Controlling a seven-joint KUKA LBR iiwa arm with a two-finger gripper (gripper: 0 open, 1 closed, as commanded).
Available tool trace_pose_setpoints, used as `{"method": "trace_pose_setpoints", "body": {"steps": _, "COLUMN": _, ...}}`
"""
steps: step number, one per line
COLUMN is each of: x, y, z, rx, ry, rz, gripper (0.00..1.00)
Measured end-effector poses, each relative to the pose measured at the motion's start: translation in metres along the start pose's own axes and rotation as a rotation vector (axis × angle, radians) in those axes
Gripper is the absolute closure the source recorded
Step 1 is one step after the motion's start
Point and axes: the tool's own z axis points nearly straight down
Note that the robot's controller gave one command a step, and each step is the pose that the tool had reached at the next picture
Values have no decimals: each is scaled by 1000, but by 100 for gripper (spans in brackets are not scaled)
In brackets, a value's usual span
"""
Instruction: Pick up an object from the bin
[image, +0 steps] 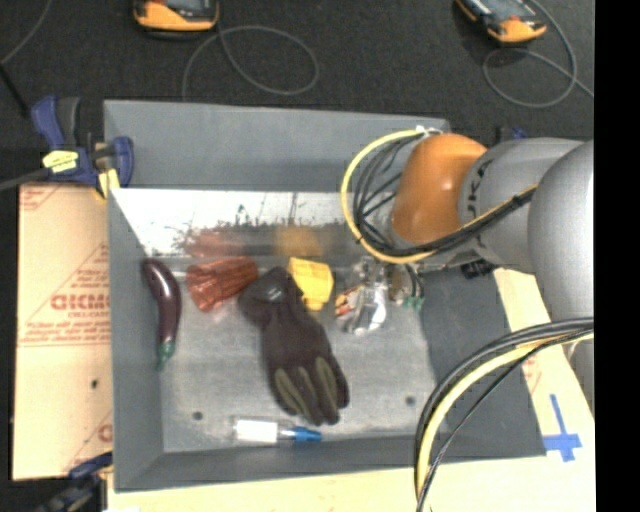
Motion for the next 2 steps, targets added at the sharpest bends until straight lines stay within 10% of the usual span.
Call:
{"method": "trace_pose_setpoints", "body": {"steps": 1, "x": 0, "y": 0, "z": 0, "rx": 0, "ry": 0, "rz": -1, "gripper": 100}}
{"method": "trace_pose_setpoints", "body": {"steps": 2, "x": -4, "y": -5, "z": -146, "rx": 1, "ry": -7, "rz": -17, "gripper": 100}}
